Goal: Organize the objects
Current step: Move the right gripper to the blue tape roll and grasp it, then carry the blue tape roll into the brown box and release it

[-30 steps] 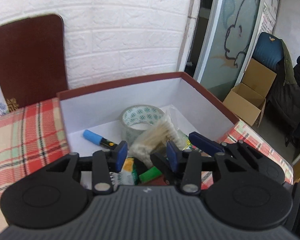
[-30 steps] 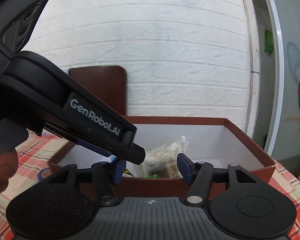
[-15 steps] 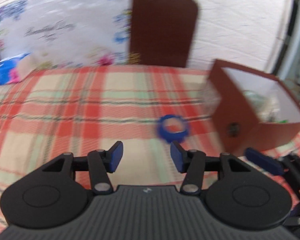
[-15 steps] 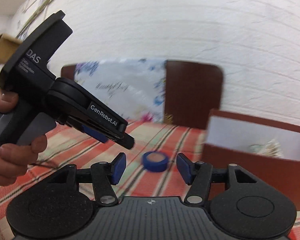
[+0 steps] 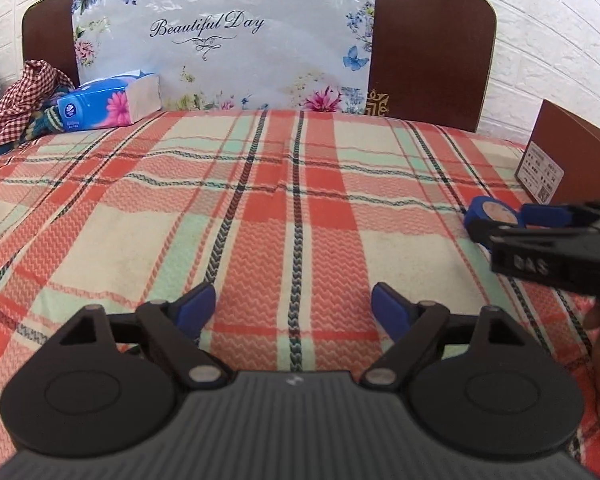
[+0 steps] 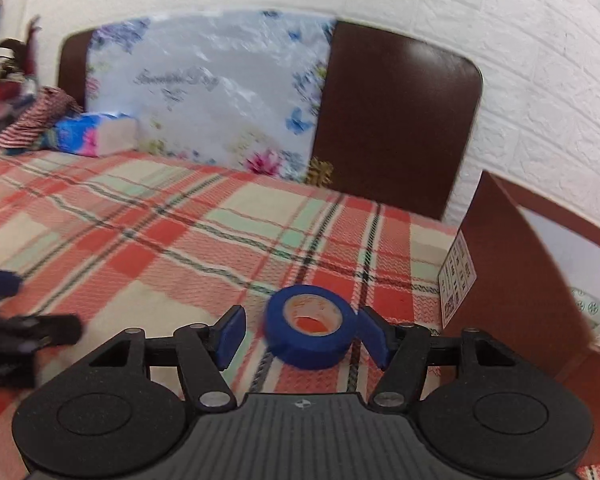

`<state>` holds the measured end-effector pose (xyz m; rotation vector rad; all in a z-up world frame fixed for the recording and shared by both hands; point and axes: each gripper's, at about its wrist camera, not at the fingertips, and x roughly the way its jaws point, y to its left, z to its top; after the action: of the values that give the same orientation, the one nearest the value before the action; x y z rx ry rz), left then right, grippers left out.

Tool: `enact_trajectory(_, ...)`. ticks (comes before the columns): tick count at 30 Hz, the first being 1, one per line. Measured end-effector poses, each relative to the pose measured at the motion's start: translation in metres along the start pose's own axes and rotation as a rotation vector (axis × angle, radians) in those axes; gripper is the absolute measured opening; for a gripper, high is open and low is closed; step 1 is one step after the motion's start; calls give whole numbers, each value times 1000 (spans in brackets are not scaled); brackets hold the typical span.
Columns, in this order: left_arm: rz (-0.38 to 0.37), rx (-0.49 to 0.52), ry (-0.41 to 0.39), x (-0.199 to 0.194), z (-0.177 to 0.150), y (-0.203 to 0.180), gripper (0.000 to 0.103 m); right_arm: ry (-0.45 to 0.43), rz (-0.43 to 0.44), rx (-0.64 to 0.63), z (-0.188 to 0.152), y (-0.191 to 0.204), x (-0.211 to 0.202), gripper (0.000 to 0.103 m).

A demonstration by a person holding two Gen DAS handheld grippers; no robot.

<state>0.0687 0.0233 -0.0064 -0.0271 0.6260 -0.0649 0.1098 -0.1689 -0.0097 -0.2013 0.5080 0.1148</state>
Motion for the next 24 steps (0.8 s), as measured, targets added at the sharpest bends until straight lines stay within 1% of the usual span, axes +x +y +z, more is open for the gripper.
enact_trajectory(1,0,5,-1,0,0,-1,88,33,9,35,1,-5,10,57)
enact_trajectory(2,0,7,-2,1,-1,-2,89,59,36,81,2,-13,19,56)
enact_trajectory(3,-3,6,-3,-1,-2,-2,89,66,68,127,0,-22,22,56)
enact_trajectory(4,-5,5,-3,-1,-2,-2,89,65,84,150,-1,-27,21,56)
enact_trajectory(6,-3,7,-4,0,-2,-2,89,66,99,140,-5,-28,12,56)
enact_trajectory(10,8,23,0,0,-3,-4,89,72,190,78,-30,-24,-26,56)
enact_trajectory(14,37,56,31,-1,1,-13,89,66,223,17,-62,-17,-78,56)
enact_trajectory(15,30,49,50,-3,3,-16,88,61,226,8,-69,-15,-90,56)
enact_trajectory(16,1,37,70,-7,5,-19,85,57,227,3,-75,-14,-100,56)
enact_trajectory(17,-43,25,88,-12,8,-23,81,53,226,4,-78,-13,-107,57)
enact_trajectory(18,-100,15,106,-17,10,-29,74,48,223,8,-81,-14,-112,58)
enact_trajectory(19,-158,7,127,-23,13,-35,68,50,219,15,-82,-16,-115,66)
enact_trajectory(20,-212,3,148,-28,15,-42,66,52,216,25,-83,-17,-116,68)
enact_trajectory(21,-258,8,167,-33,17,-50,65,57,217,35,-82,-18,-115,68)
enact_trajectory(24,-360,47,215,-43,19,-73,64,59,220,40,-82,-19,-115,68)
